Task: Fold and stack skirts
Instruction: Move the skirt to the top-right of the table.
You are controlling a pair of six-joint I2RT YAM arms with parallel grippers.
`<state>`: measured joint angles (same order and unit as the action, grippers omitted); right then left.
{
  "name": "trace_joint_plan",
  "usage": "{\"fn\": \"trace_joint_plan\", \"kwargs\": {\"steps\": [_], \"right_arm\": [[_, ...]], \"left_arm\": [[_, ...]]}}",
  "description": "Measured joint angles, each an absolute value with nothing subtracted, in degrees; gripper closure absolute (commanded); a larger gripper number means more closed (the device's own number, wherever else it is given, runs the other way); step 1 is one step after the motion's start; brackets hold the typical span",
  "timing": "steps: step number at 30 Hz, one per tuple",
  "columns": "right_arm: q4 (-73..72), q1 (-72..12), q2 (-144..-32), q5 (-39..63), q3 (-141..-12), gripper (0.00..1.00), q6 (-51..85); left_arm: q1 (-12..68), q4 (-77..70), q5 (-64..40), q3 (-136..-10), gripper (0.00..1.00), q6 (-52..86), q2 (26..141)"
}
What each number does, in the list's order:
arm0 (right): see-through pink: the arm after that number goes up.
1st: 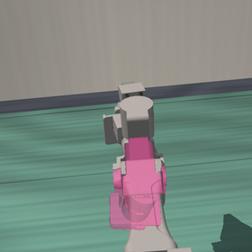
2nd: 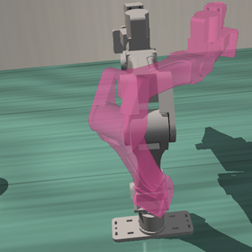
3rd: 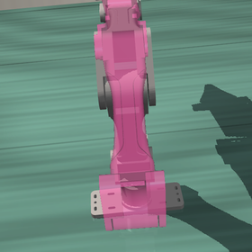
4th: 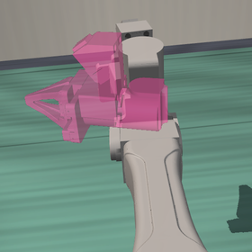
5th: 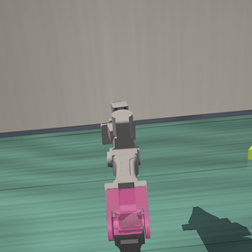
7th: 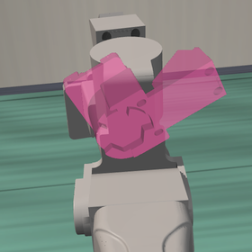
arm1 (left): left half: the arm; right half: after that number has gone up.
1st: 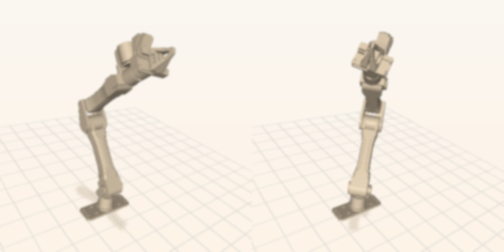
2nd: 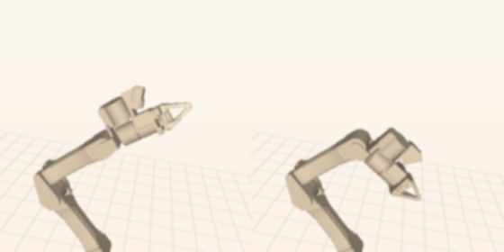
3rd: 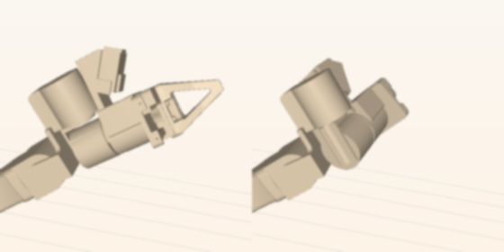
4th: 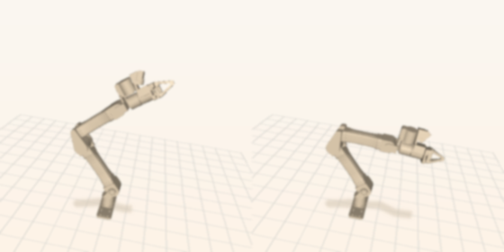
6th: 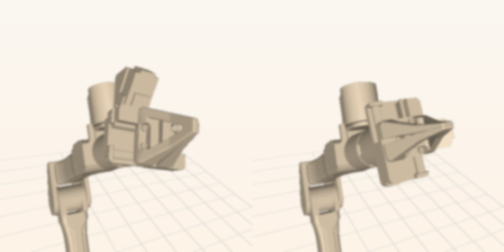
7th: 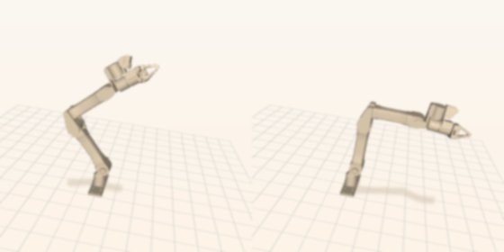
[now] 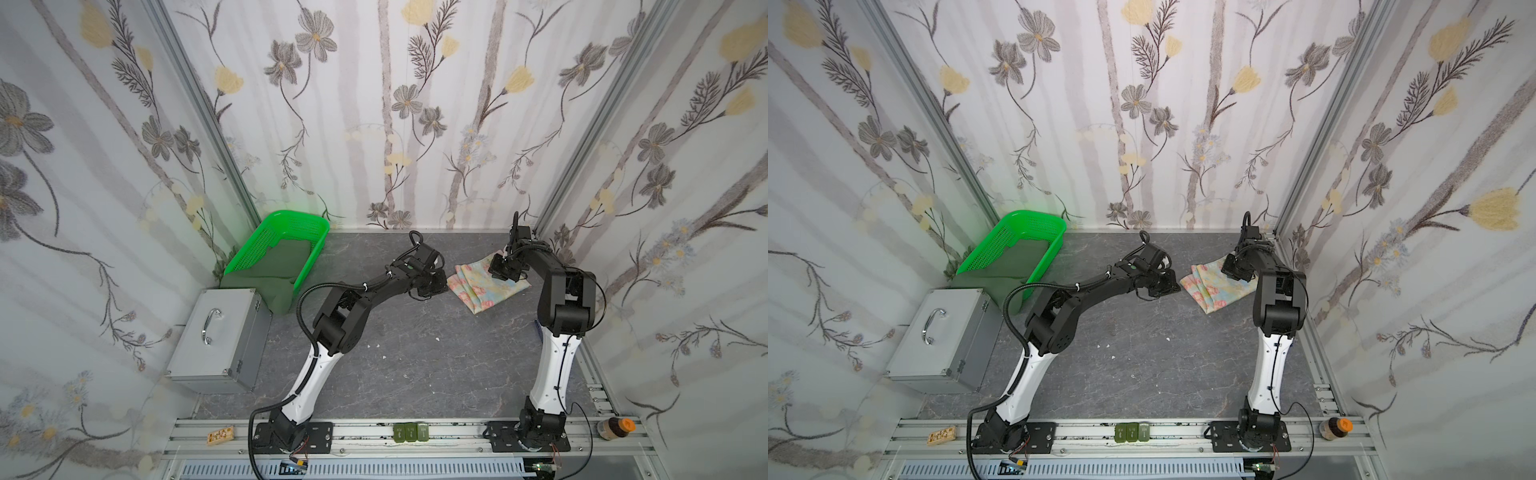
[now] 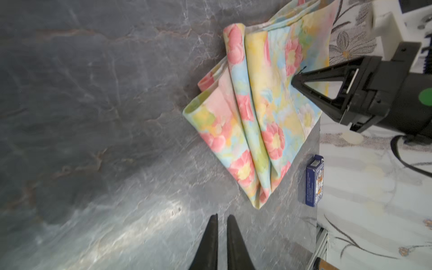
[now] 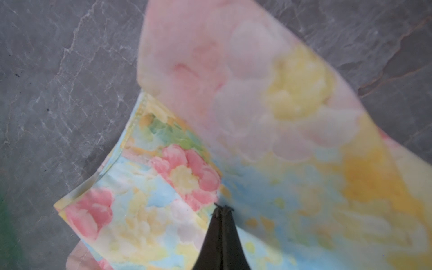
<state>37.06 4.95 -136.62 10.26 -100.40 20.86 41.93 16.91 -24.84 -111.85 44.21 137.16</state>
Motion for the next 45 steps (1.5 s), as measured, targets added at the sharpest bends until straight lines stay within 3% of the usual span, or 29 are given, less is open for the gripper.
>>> {"fn": "trace_joint_plan", "kwargs": {"steps": [9, 19, 24, 34, 45], "right_arm": [[36.42, 5.26, -136.62, 11.99, -100.18, 1.00, 21.58], [35.14, 5.26, -135.59, 13.17, -97.73, 1.00, 22.39], [33.93, 5.19, -132.94, 13.47, -94.63, 1.00, 22.44], [32.60, 4.84, -131.98, 13.13, -92.27, 1.00, 22.44], [33.26, 5.63, -138.12, 12.67, -100.07, 1.00, 23.70]], "left_arm": [[42.76, 16.95, -26.11, -124.88, 0.89, 49.56, 149.80], [42.00, 15.94, -27.42, -148.90, 0.89, 55.70, 165.42], [41.28, 11.31, -28.42, -152.90, 0.88, 58.70, 169.25], [37.39, 5.78, -28.12, -147.20, 0.89, 62.35, 166.89], [37.28, 5.52, -30.26, -117.12, 0.86, 56.31, 141.16]]}}
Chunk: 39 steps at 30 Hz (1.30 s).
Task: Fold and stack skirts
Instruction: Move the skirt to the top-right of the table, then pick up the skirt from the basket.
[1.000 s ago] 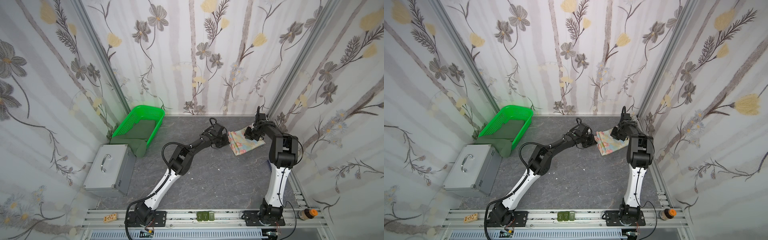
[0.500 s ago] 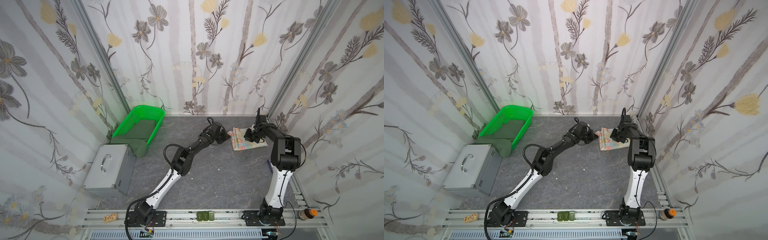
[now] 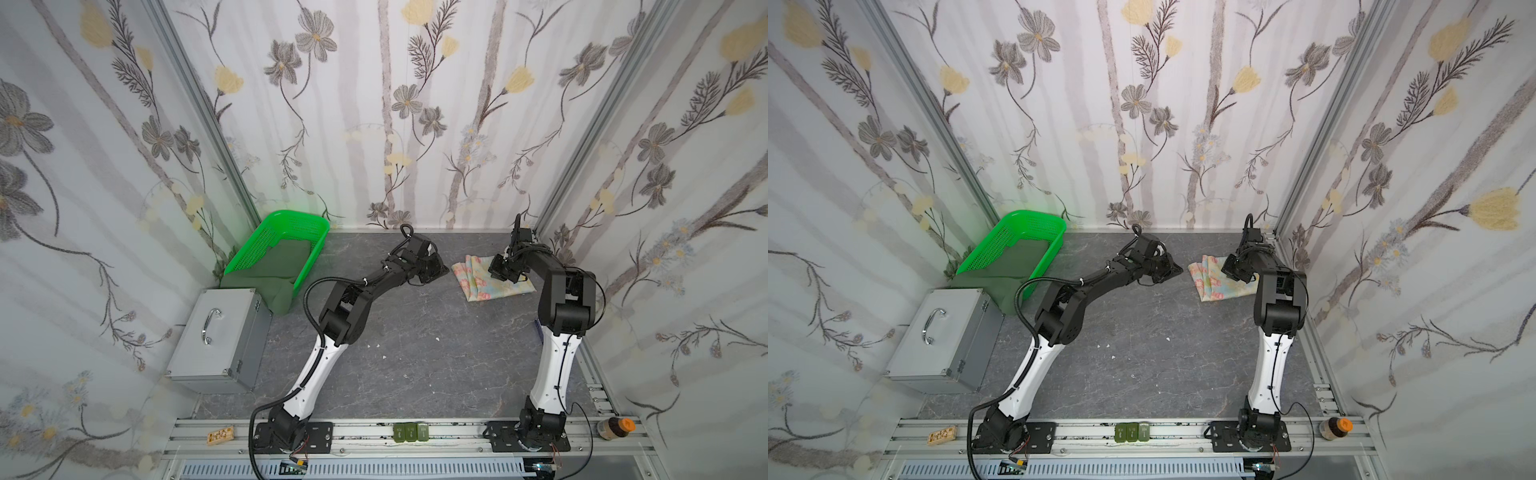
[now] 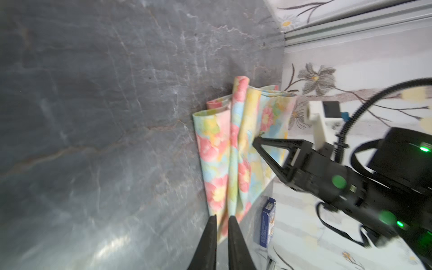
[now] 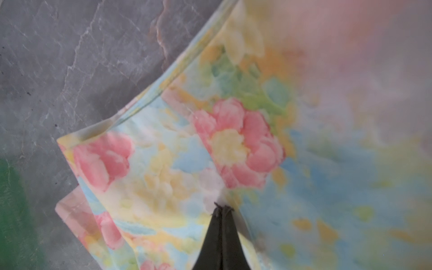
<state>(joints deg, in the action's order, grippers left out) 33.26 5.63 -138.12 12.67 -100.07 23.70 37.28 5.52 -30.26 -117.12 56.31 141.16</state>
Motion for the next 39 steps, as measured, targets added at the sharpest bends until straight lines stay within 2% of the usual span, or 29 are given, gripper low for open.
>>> {"fn": "trace_joint_plan", "kwargs": {"steps": [8, 18, 23, 27, 28, 31, 32, 35, 39], "right_arm": [[33.65, 5.98, -143.28, 13.63, -107.57, 1.00, 26.68], [33.91, 7.16, -148.99, 15.90, -117.10, 1.00, 30.72], [34.04, 6.90, -147.89, 16.08, -117.27, 1.00, 31.03], [33.04, 5.39, -141.05, 15.70, -112.42, 0.99, 30.13], [32.53, 4.99, -138.74, 15.68, -110.72, 0.93, 29.78], [30.09, 3.27, -127.90, 15.70, -103.61, 0.84, 28.93], [28.67, 2.50, -124.20, 15.75, -101.34, 0.81, 28.77], [22.52, -0.51, -116.18, 16.78, -94.24, 0.68, 27.97], [19.42, -4.56, -111.48, 19.00, -84.40, 0.64, 28.01]], "left_arm": [[36.40, 4.58, -30.22, -102.83, 0.86, 54.22, 127.15], [34.02, 4.56, -28.51, -95.48, 0.85, 54.22, 117.71], [32.51, 4.49, -26.68, -92.58, 0.85, 53.76, 113.08], [29.63, 4.60, -26.17, -89.86, 0.78, 52.38, 109.16], [28.60, 4.60, -26.02, -89.21, 0.74, 51.92, 108.16], [23.38, 4.93, -24.49, -86.70, 0.53, 49.54, 103.66], [21.26, 5.21, -23.53, -86.11, 0.50, 48.97, 102.08], [15.42, 7.97, -20.49, -86.32, 0.44, 45.69, 99.07], [9.43, 19.81, -14.20, -94.52, 0.39, 39.09, 100.44]]}}
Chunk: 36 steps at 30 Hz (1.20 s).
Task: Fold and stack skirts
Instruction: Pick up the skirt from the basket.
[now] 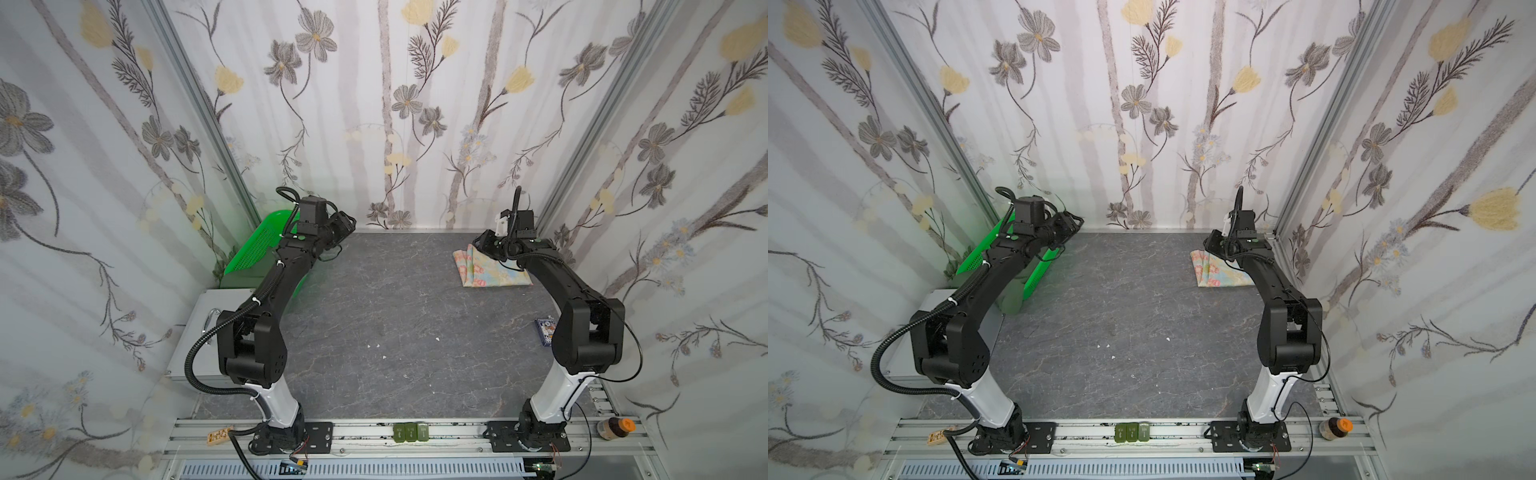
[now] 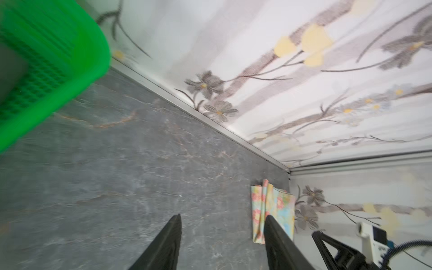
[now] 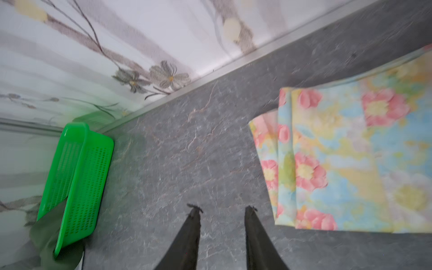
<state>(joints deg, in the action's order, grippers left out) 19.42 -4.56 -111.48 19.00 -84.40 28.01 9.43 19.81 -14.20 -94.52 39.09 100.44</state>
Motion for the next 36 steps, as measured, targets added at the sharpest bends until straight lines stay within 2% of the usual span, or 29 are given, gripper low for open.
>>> {"fn": "trace_joint_plan", "kwargs": {"steps": [3, 5, 6, 9, 11, 20, 24, 36], "right_arm": [[16.71, -6.68, -108.62, 20.82, -78.91, 0.64, 29.61], [14.81, -7.84, -107.44, 21.47, -77.08, 0.64, 30.11], [13.87, -8.43, -107.09, 21.96, -76.44, 0.64, 30.59], [11.75, -9.69, -106.74, 22.83, -75.61, 0.63, 31.64], [10.90, -10.35, -106.69, 23.55, -75.42, 0.63, 32.34], [8.27, -12.62, -105.97, 25.78, -74.46, 0.61, 32.64], [7.46, -13.58, -105.34, 26.65, -73.36, 0.61, 32.95], [7.11, -15.84, -103.88, 27.79, -69.76, 0.60, 33.63]], "left_arm": [[6.96, 30.85, -7.40, -103.55, 0.37, 33.01, 104.07], [6.52, 37.98, -2.44, -107.35, 0.30, 29.45, 105.95], [6.52, 41.52, 0.08, -108.25, 0.26, 27.44, 106.43], [5.80, 49.69, 5.34, -107.70, 0.23, 23.92, 106.08], [4.99, 52.66, 7.46, -105.34, 0.17, 22.22, 104.57], [2.74, 58.57, 10.59, -87.92, 0.17, 20.82, 91.85], [1.98, 57.39, 10.02, -81.80, 0.21, 21.21, 87.99], [-2.26, 49.17, 5.65, -74.26, 0.22, 19.44, 86.02]]}}
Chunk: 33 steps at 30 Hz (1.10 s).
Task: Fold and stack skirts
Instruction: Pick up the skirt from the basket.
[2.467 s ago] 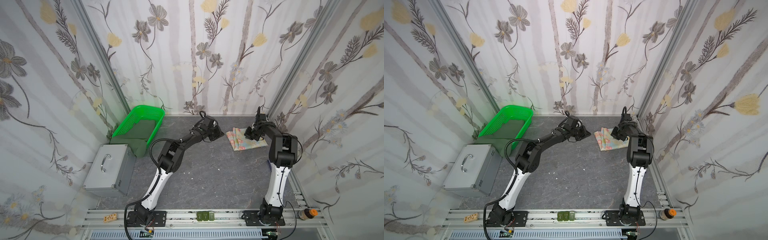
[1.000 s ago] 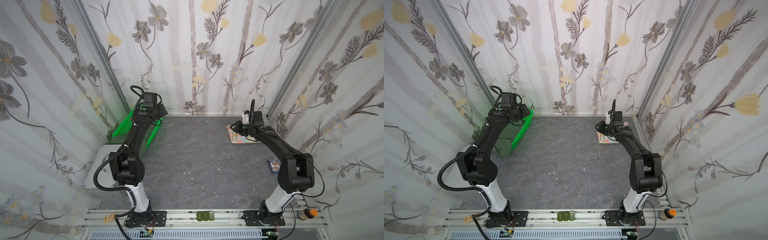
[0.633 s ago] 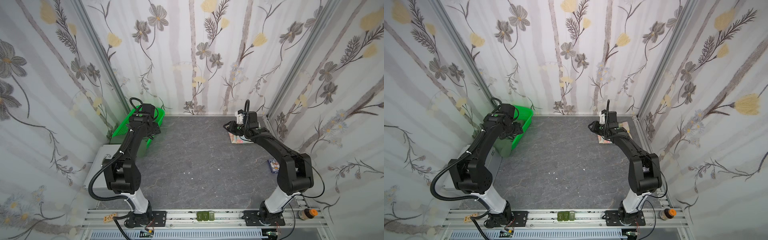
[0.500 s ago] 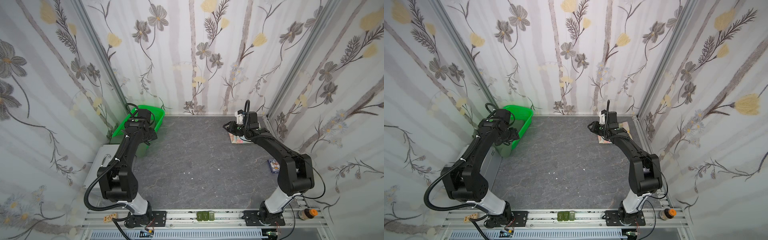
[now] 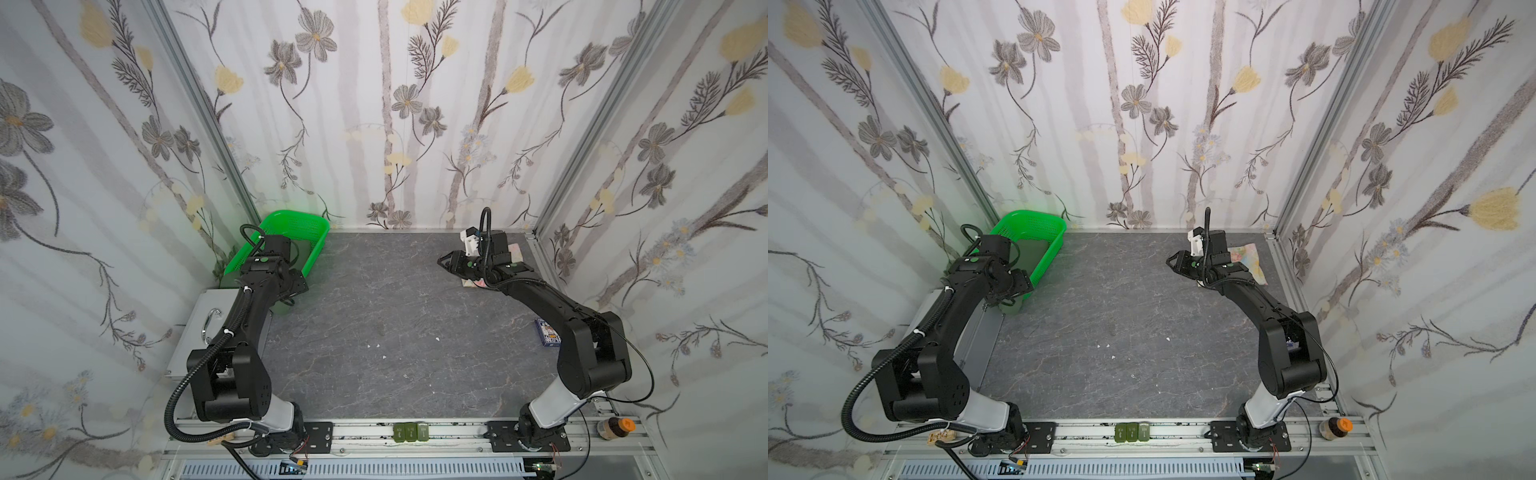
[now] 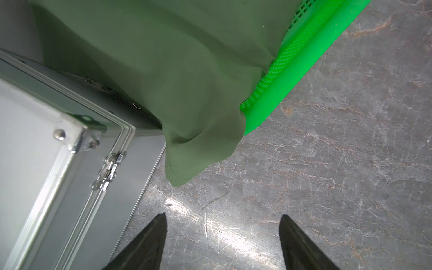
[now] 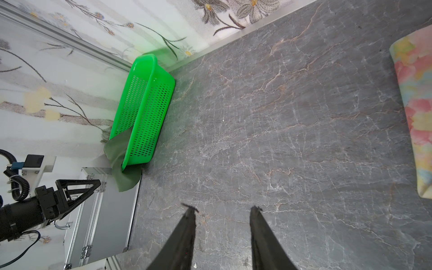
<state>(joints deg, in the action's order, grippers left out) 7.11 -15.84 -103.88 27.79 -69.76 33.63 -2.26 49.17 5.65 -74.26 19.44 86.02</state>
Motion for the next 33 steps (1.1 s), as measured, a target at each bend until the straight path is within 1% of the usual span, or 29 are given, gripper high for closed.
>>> {"fn": "trace_joint_plan", "kwargs": {"steps": [11, 18, 26, 29, 33], "right_arm": [[6.94, -16.12, -103.48, 27.97, -69.58, 0.60, 34.30], [6.92, -16.21, -103.57, 27.99, -69.73, 0.60, 34.46], [6.85, -16.21, -104.57, 28.60, -70.28, 0.60, 35.09], [6.70, -16.21, -104.86, 29.02, -70.59, 0.60, 35.20], [6.70, -16.23, -105.32, 29.67, -71.07, 0.60, 35.62]], "left_arm": [[-3.57, 46.54, 6.61, -72.79, 0.25, 18.02, 89.21], [-3.79, 43.81, 6.55, -75.16, 0.25, 18.02, 93.95], [-4.25, 41.95, 7.60, -76.82, 0.26, 16.75, 96.27], [-4.45, 41.74, 8.29, -77.25, 0.31, 16.64, 97.21], [-4.62, 41.71, 9.37, -77.84, 0.42, 16.45, 98.08]]}}
